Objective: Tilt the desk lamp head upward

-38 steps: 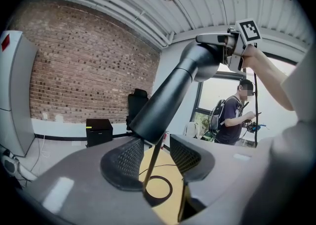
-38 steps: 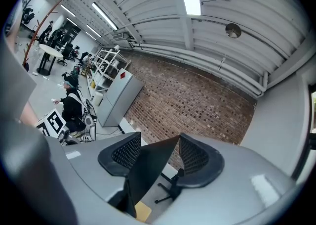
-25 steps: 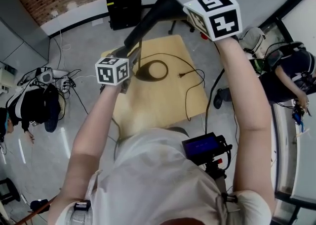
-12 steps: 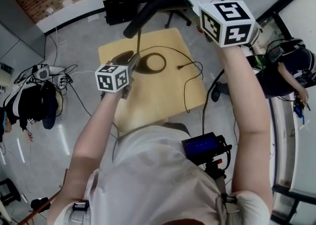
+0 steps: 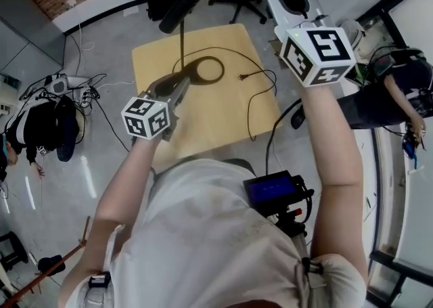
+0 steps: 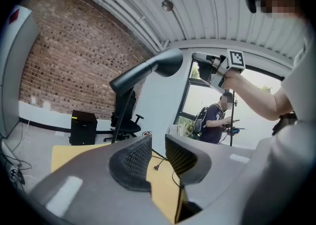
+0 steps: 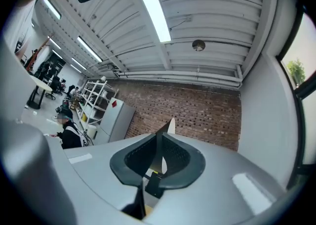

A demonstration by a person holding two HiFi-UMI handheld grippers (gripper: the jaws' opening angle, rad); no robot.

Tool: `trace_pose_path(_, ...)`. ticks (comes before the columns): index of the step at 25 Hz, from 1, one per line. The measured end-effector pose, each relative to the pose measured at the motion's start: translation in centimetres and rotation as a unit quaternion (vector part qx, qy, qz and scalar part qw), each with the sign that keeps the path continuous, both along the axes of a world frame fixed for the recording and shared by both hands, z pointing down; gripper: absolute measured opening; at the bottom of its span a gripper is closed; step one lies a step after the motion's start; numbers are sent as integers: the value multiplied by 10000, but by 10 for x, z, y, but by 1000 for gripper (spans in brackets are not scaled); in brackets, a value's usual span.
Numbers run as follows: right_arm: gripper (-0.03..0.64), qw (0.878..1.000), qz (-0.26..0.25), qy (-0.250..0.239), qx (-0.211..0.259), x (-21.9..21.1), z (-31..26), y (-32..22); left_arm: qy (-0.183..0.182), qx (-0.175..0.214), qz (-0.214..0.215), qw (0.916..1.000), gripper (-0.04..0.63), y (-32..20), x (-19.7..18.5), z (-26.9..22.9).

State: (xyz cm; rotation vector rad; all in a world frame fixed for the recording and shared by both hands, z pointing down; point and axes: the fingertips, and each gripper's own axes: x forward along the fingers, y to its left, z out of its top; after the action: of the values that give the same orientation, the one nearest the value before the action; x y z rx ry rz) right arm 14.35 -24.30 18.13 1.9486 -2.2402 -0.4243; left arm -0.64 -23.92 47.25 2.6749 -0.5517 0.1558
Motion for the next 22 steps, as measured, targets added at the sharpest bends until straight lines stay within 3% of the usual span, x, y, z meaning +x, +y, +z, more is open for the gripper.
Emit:
trace_pose_path(3,14,9993,-259,-207,-152,0,22,11,-90,246,-26,9997,75,15,-3,-15)
trace_pose_path(12,12,9929,-971,-418,-542,20,71,74,111,507,-23,9986,23,91,52,-43)
trace_pose_path(17,12,9823,-1564,-662,-788,15,103,119,75,622,-129,9980,2,131,54,-47)
trace_pose_path(22,12,9656,-2126,-1018,-1100,6,148,164,-46,585,-521,9969,2,158,36,-38)
